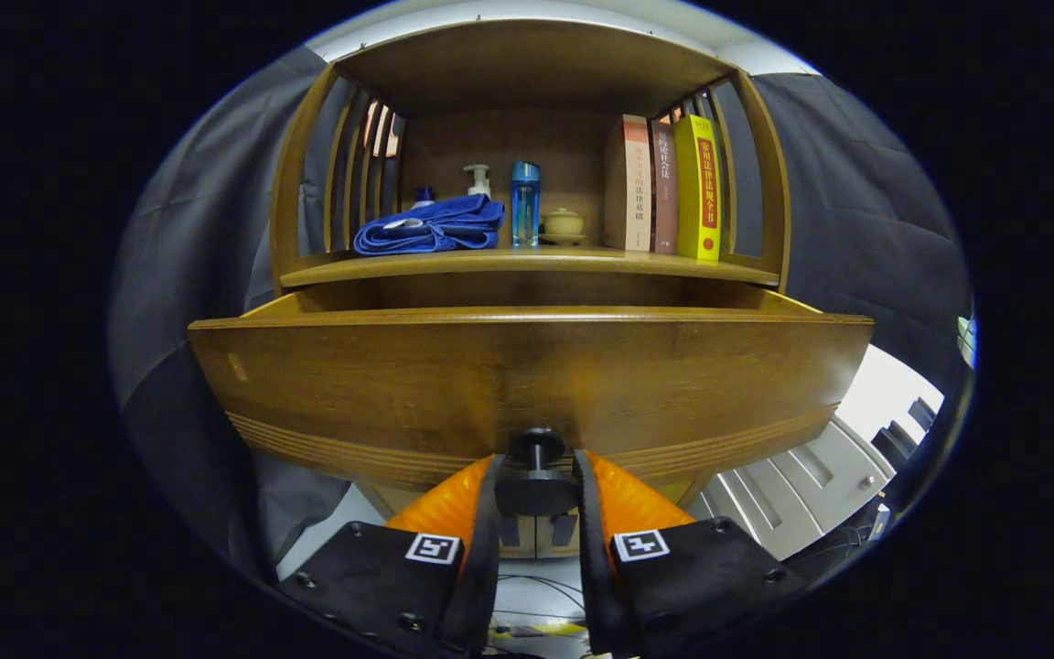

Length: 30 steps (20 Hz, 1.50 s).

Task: Pull open the drawer, take out the items inside it, and place them on the countertop above the cabinet.

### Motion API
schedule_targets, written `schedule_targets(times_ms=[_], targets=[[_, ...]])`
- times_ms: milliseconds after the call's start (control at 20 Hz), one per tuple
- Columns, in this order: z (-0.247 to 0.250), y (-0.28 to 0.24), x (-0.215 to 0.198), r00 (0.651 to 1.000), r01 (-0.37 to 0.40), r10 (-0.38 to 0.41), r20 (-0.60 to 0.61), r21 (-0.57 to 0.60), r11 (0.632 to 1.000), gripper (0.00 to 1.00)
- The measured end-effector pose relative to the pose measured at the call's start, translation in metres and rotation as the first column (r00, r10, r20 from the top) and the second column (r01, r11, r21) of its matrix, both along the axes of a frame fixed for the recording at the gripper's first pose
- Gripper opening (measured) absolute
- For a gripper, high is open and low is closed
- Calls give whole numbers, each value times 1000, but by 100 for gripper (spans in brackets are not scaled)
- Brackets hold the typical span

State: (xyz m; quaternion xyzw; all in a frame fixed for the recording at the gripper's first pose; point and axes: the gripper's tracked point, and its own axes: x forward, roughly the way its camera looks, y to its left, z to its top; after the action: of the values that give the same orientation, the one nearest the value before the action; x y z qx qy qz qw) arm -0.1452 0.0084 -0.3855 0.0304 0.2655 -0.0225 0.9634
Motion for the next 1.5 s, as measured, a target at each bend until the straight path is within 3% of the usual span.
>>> schedule_targets(times_ms=[250,350,1500], targets=[[2,0,-13,1000,-1,2,-15,9,1000,48],[3,1,-16,1000,-4,4,-16,2,1000,42],[16,-5,-65,999,-24,24,-34,-11,1000,45]])
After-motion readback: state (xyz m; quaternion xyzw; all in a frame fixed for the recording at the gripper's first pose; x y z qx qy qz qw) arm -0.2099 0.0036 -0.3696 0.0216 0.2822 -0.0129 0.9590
